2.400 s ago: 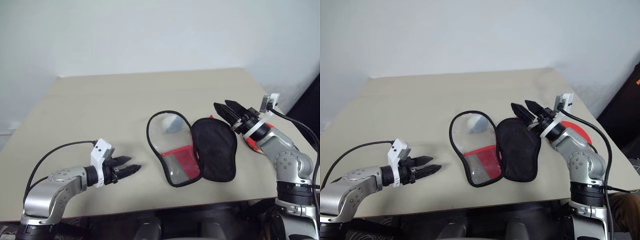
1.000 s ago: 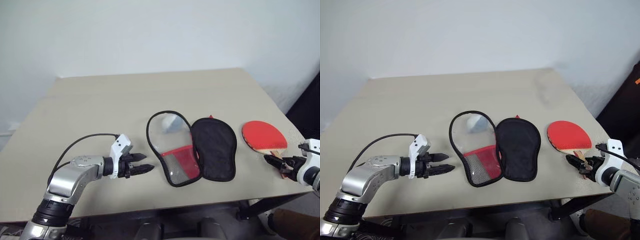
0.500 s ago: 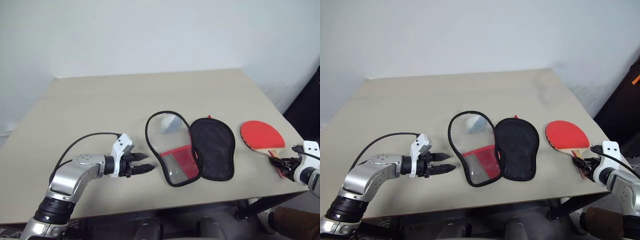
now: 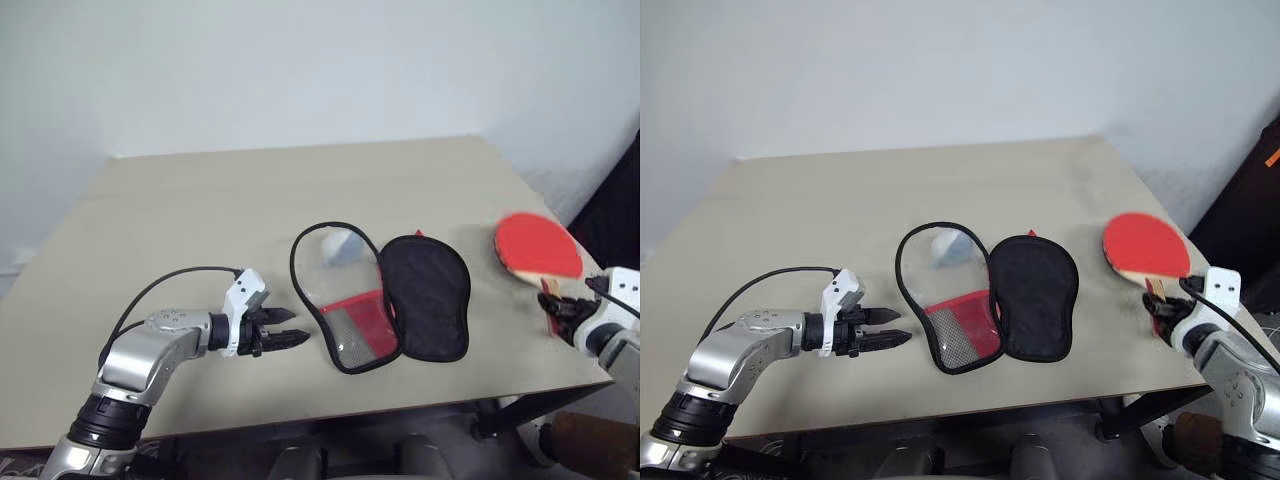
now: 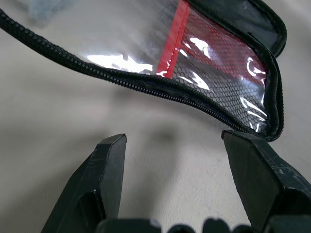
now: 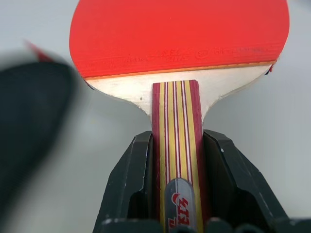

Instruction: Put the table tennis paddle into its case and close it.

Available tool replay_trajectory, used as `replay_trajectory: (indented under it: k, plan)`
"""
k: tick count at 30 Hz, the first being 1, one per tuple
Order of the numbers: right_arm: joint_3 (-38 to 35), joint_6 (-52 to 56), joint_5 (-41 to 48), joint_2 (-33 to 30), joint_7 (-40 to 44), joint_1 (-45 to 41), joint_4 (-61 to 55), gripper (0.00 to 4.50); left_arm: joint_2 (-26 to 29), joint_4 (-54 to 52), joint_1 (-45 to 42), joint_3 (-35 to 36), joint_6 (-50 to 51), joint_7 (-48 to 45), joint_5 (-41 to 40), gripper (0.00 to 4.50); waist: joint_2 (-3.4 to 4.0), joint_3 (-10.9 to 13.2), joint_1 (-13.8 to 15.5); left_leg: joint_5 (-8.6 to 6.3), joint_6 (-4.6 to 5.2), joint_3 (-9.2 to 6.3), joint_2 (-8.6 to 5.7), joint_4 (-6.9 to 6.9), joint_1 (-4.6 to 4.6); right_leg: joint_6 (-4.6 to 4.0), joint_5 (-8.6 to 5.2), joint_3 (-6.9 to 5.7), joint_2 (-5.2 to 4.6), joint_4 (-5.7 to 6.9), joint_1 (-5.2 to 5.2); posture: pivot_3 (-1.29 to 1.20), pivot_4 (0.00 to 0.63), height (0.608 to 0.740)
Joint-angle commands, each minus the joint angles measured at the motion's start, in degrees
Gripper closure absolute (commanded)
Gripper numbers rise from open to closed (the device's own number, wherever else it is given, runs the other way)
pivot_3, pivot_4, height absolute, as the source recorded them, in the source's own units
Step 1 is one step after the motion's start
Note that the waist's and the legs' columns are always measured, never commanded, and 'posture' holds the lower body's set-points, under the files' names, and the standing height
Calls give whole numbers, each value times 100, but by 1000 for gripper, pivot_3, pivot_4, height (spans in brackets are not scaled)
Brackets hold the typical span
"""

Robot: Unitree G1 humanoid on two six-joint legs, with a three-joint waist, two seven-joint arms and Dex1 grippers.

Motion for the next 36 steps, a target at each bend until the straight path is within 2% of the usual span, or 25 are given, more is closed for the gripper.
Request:
replay_trajectory:
  k: [1,6,11,19,30,36]
  plan:
    - [158,587,665,469,-605,-384,-1365,3366,-1,29,-260,-49,55,-63,13,1182,-5,-1,2,0,0,-1,0,0,0,0,0,-1,0,-1,0,0,0,740]
    - [576,1284,764,1479,-1652,-693,-1913,3366,-18,155,-463,-193,122,-135,50,1182,-6,-2,14,0,0,-4,2,-1,-1,-1,0,-1,3,0,-4,0,0,740]
    - [1047,1450,667,2199,-2080,-455,-1989,3366,-7,297,-646,-275,96,-205,105,1182,-4,-2,16,0,0,-9,0,0,-15,-2,1,-1,4,0,-13,0,0,740]
    - [1615,1609,467,2332,-2173,84,-2021,3366,25,252,-672,-283,134,-227,99,1182,-1,-2,-2,0,0,-8,1,-1,-19,-2,1,0,6,3,-21,0,0,740]
    - [1922,1553,115,2404,-2149,216,-1621,3366,12,123,-643,-222,216,-140,59,1182,-4,-4,-2,0,0,-9,2,-1,-17,-1,1,0,8,3,-20,0,0,740]
    - [2046,1579,7,2340,-2049,211,-1621,1344,36,123,-627,-159,208,-128,41,1182,-6,-5,-1,0,0,-9,3,-2,-15,-1,1,-1,8,2,-18,0,0,740]
